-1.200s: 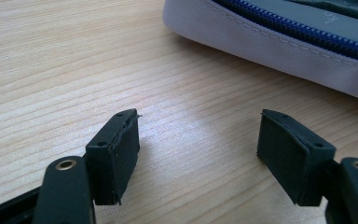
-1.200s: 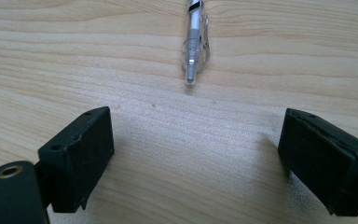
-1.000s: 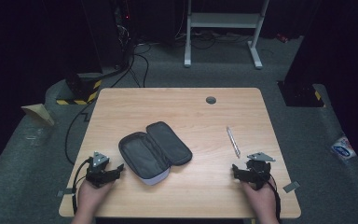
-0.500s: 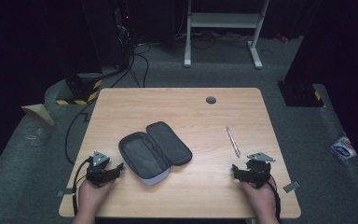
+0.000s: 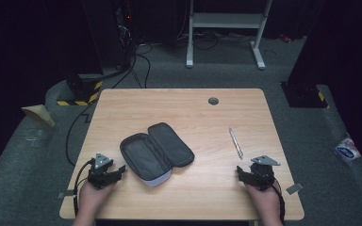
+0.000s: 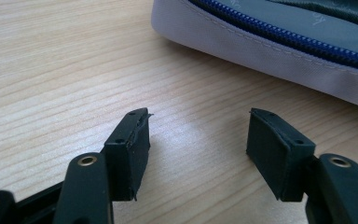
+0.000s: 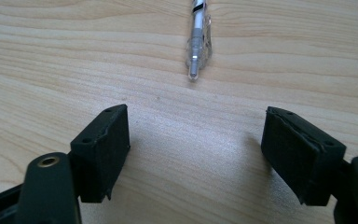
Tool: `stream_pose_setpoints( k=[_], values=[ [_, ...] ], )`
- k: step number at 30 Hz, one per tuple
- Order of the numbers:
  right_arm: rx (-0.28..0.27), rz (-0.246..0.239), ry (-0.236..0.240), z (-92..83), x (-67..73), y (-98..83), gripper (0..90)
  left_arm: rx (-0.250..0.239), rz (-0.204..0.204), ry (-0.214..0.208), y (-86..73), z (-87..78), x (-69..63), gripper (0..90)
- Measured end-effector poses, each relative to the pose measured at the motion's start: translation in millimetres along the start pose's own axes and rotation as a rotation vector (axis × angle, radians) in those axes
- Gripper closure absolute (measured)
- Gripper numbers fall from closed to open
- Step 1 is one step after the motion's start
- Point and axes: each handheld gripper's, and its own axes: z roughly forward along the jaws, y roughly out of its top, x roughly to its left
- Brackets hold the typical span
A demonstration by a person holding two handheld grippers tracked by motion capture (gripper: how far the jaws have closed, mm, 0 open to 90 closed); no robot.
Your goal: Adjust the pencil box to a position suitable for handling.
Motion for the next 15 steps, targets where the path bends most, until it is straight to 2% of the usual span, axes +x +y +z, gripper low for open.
stream_pose_setpoints(
  k=[2, 8, 10, 13, 15],
  values=[
    [-0.009, -0.017, 0.000, -2.1, 2.3, -1.0, 25.1, 0.008, 0.003, -0.006, 1.1, -0.8, -0.9, 41.8],
    [-0.016, -0.022, 0.031, -6.8, 6.8, -2.8, 30.7, -0.026, -0.012, -0.022, 5.1, -6.4, -2.0, 43.7],
    [-0.010, -0.011, 0.043, -6.9, 6.5, -2.7, 32.7, -0.033, 0.000, -0.014, 8.0, -9.7, -3.8, 42.8],
    [0.005, -0.011, 0.050, -5.4, 6.6, -3.0, 33.6, -0.055, 0.004, -0.022, 12.3, -15.2, -7.3, 42.2],
    [0.000, -0.028, 0.043, -4.7, 7.1, -3.0, 33.7, -0.067, 0.010, -0.030, 15.3, -19.5, -10.4, 42.2]
  ],
)
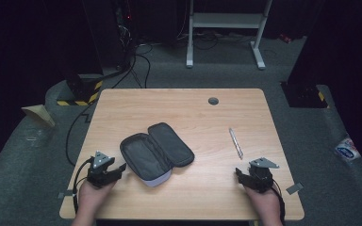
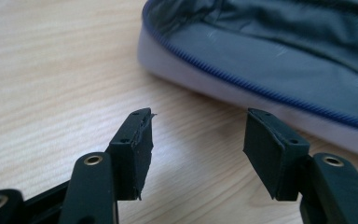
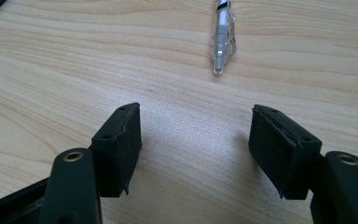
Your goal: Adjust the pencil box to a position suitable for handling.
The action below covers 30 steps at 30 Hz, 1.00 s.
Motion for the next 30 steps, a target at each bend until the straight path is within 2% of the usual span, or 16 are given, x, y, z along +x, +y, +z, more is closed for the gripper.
stream_pose_setpoints(
  k=[6, 9, 11, 18, 21, 24, 30],
  values=[
    [-0.005, -0.002, 0.003, 0.7, -0.2, -0.3, 33.6, -0.044, 0.039, -0.012, 8.7, -10.2, -10.1, 42.2],
    [-0.008, -0.003, 0.002, 1.0, -0.3, -0.2, 33.6, -0.055, 0.054, -0.004, 12.1, -15.3, -13.4, 42.2],
    [-0.008, -0.003, 0.003, 1.1, -0.4, -0.3, 33.6, -0.071, 0.052, -0.012, 14.2, -19.0, -15.0, 42.4],
    [-0.010, -0.004, 0.004, 1.2, -0.5, -0.4, 33.6, -0.112, 0.074, -0.074, 22.0, -30.7, -28.9, 43.5],
    [-0.008, -0.002, 0.004, 1.0, -0.3, -0.4, 33.6, -0.113, 0.089, -0.093, 23.9, -32.4, -34.7, 43.6],
    [-0.008, -0.002, 0.005, 1.1, -0.4, -0.4, 33.6, -0.115, 0.107, -0.136, 25.9, -32.6, -48.4, 43.5],
    [-0.009, -0.003, 0.005, 1.1, -0.5, -0.5, 33.6, -0.099, 0.155, -0.178, 25.7, -27.4, -68.9, 42.7]
  ],
)
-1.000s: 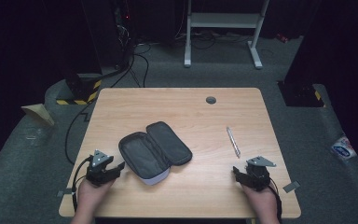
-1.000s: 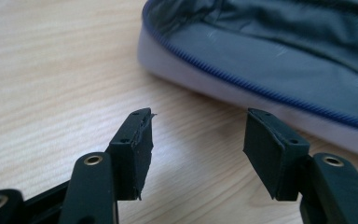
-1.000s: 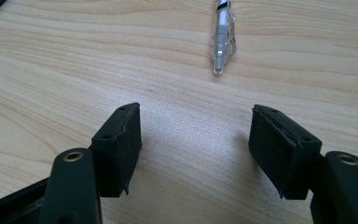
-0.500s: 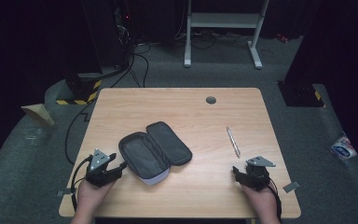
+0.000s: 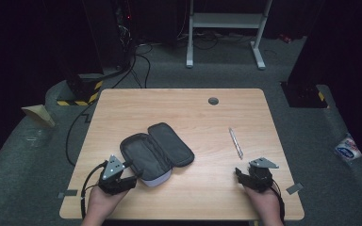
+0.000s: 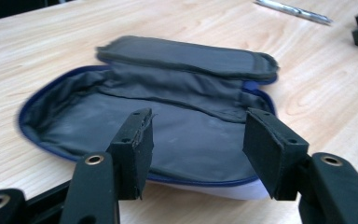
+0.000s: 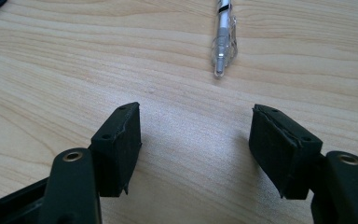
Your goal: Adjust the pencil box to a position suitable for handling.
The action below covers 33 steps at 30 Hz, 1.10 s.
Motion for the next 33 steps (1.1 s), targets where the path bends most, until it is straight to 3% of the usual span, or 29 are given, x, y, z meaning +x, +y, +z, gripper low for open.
stream_pose_setpoints(
  k=[10, 15, 22, 33],
  values=[
    [-0.001, -0.003, 0.001, 0.1, -0.1, -0.1, 33.7, 0.052, 0.039, -0.090, -1.5, 16.9, -21.2, 47.0],
    [-0.001, -0.001, 0.002, -0.1, 0.4, -0.2, 33.7, 0.069, 0.007, -0.152, -3.0, 20.6, -22.4, 57.3],
    [-0.002, -0.002, 0.002, 0.0, 0.4, -0.2, 33.7, 0.082, 0.015, -0.178, -4.2, 24.4, -26.9, 68.3],
    [-0.002, 0.003, 0.002, 0.2, 1.3, -0.1, 33.8, 0.075, 0.059, -0.162, -2.7, 30.2, -38.9, 86.5]
  ],
)
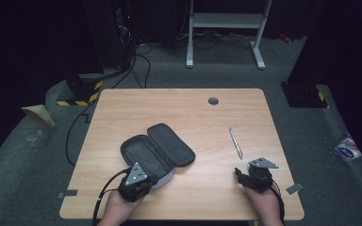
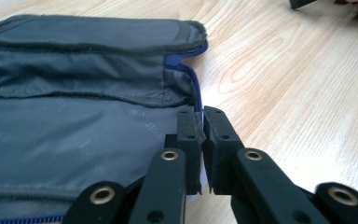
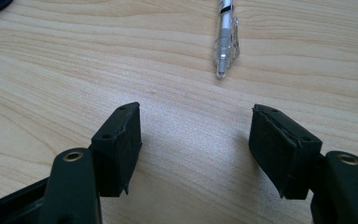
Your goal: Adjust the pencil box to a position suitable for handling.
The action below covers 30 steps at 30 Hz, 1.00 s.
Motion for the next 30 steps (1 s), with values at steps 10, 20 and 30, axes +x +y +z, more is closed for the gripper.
stream_pose_setpoints(
  k=[10, 20, 30],
  values=[
    [0.001, 0.000, -0.001, 0.1, 0.4, 0.2, 33.9, -0.026, 0.024, -0.036, 12.9, 26.0, -29.0, 87.5],
    [0.000, -0.002, 0.002, 0.0, 0.4, 0.1, 33.9, -0.110, -0.047, -0.025, 17.6, 16.5, -24.2, 71.6],
    [0.000, -0.002, 0.002, 0.0, 0.4, 0.1, 33.8, -0.110, -0.095, 0.156, 5.1, -28.9, 40.9, 66.5]
  ],
)
